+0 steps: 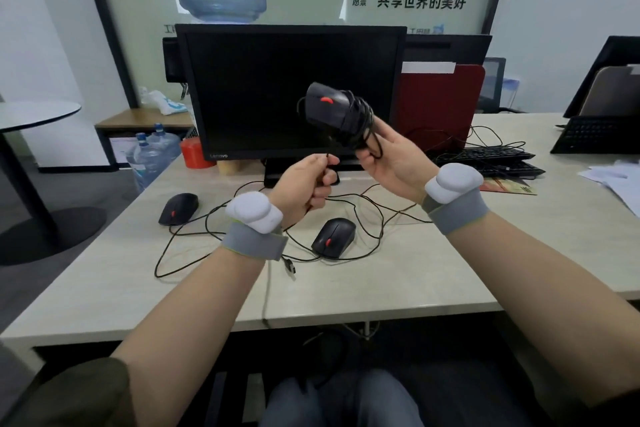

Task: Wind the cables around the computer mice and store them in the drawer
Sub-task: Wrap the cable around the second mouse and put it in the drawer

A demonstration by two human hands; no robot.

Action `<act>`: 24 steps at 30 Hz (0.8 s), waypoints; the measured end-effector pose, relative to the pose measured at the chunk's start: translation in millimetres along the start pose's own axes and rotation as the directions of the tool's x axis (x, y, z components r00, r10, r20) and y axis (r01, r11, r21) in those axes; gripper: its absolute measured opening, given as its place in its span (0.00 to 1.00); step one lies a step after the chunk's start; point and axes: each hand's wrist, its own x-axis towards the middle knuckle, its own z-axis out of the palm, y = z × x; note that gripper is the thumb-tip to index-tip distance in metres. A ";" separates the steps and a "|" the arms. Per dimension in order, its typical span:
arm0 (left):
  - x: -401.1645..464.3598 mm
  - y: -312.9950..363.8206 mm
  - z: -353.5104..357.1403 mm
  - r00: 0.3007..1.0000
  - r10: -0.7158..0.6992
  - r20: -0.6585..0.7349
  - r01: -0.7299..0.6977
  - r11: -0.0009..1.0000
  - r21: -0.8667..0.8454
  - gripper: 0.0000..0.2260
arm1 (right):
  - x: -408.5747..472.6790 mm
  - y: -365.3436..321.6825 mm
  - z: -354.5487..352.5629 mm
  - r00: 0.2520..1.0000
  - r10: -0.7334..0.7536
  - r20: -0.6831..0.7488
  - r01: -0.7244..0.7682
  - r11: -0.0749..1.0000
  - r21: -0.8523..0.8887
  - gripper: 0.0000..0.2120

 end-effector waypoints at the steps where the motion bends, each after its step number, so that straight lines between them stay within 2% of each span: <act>1: -0.7 -2.9 3.2 1.000 0.003 -0.011 -0.002 0.996 0.085 0.11 | 2.3 -2.4 -1.2 0.995 -0.058 -0.075 0.053 0.996 -0.072 0.16; 3: -3.4 -3.5 9.4 1.000 -0.026 -0.015 0.029 0.937 0.348 0.11 | 3.2 -5.3 -6.4 0.963 -0.189 -0.193 0.115 0.933 -0.341 0.15; 4: -5.0 -0.7 12.2 0.999 -0.052 -0.006 0.048 0.870 0.491 0.10 | 2.0 -6.3 -9.9 0.939 -0.252 -0.232 0.112 0.866 -0.487 0.16; 6: -6.6 8.2 14.6 0.998 -0.050 0.023 0.017 0.669 0.743 0.10 | -1.3 -8.5 -16.6 0.894 -0.352 -0.277 0.054 0.698 -0.714 0.20; 8: -6.2 18.1 15.8 0.995 0.051 0.090 -0.103 0.404 0.909 0.11 | -6.0 -10.1 -21.0 0.897 -0.380 -0.226 -0.012 0.491 -0.871 0.23; 10: -6.5 28.3 17.1 0.977 0.137 0.162 -0.181 0.141 0.973 0.11 | -9.6 -8.4 -20.4 0.950 -0.281 -0.137 -0.059 0.269 -0.961 0.24; 11: -7.4 31.1 16.5 0.970 0.164 0.179 -0.189 0.049 0.981 0.10 | -11.7 -5.5 -18.4 0.975 -0.193 -0.105 -0.069 0.185 -0.980 0.24; 13: -7.3 35.4 13.1 0.959 0.196 0.204 -0.200 -0.040 0.979 0.08 | -15.5 -2.5 -14.2 0.998 -0.029 -0.059 -0.055 0.131 -0.990 0.25; 15: -7.2 38.1 4.5 0.954 0.198 0.224 -0.228 -0.002 0.974 0.04 | -18.9 -4.0 -13.2 0.996 0.087 -0.017 -0.030 0.157 -0.987 0.25; 17: -7.6 41.7 -6.0 0.953 0.173 0.247 -0.268 0.106 0.958 0.04 | -22.4 -7.4 -14.1 0.982 0.189 -0.004 -0.048 0.228 -0.973 0.25; 21: -10.5 47.1 -22.7 0.942 0.031 0.335 -0.318 0.409 0.856 0.04 | -29.3 -6.9 -18.8 0.896 0.435 0.087 -0.191 0.555 -0.809 0.26; 24: -10.7 46.1 -31.4 0.945 0.046 0.324 -0.274 0.654 0.705 0.07 | -31.7 -5.3 -25.9 0.851 0.486 0.199 -0.278 0.738 -0.614 0.25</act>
